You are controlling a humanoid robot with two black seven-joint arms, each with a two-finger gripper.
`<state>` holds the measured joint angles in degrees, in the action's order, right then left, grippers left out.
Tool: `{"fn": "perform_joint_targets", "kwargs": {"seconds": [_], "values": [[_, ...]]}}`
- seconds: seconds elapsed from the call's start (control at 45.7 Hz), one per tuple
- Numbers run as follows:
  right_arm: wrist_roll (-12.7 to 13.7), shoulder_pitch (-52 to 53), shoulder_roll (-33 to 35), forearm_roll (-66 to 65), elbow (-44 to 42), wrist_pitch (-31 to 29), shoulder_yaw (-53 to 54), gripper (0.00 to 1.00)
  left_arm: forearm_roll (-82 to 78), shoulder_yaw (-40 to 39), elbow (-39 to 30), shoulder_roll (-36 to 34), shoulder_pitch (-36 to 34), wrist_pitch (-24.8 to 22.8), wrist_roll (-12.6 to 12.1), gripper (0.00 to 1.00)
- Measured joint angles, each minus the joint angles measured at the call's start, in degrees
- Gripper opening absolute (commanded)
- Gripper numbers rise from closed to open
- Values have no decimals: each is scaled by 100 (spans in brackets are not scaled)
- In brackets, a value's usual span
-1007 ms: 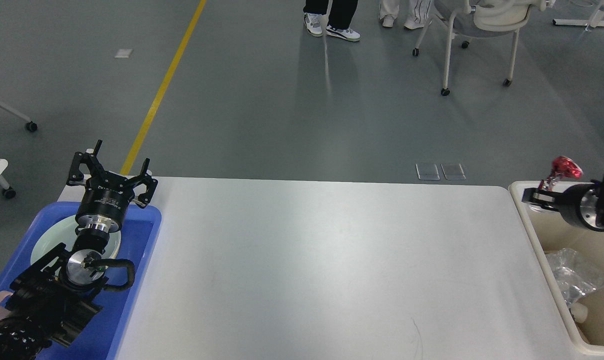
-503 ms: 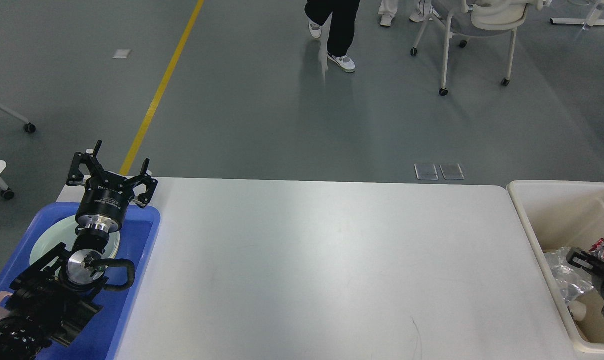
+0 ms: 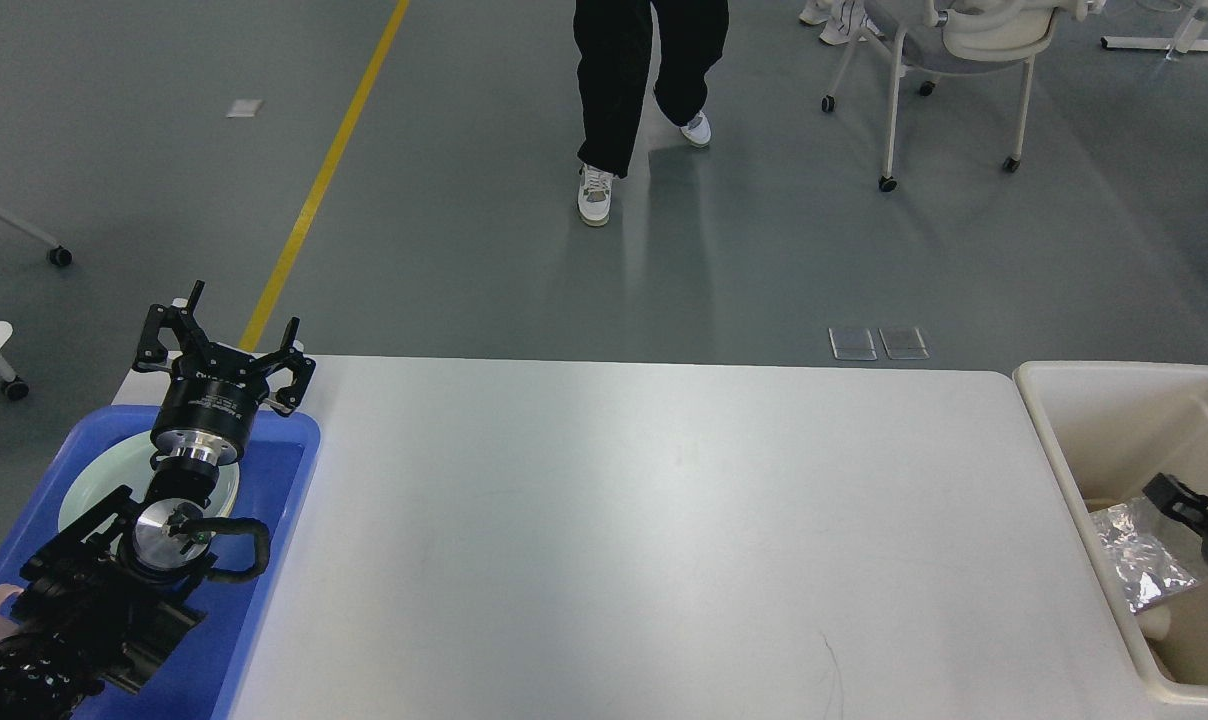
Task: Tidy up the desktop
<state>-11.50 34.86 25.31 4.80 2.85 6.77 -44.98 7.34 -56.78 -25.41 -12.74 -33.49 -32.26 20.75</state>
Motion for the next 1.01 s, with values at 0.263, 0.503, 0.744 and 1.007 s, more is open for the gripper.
{"fn": "perform_joint_targets", "kwargs": {"seconds": [0.263, 0.503, 0.744, 1.007], "values": [[-44, 1099, -39, 438, 85, -427, 1971, 100, 4, 0, 0, 0, 0, 0, 0, 98], [-102, 1600, -8, 724, 971, -1053, 5066, 100, -4, 0, -6, 0, 0, 0, 0, 98], [-248, 1377, 152, 727, 2661, -1115, 7092, 100, -4, 0, -8, 0, 0, -8, -10, 98], [-1342, 1100, -277, 721, 3260, -1121, 7396, 100, 3, 0, -9, 0, 0, -9, -10, 98]]}}
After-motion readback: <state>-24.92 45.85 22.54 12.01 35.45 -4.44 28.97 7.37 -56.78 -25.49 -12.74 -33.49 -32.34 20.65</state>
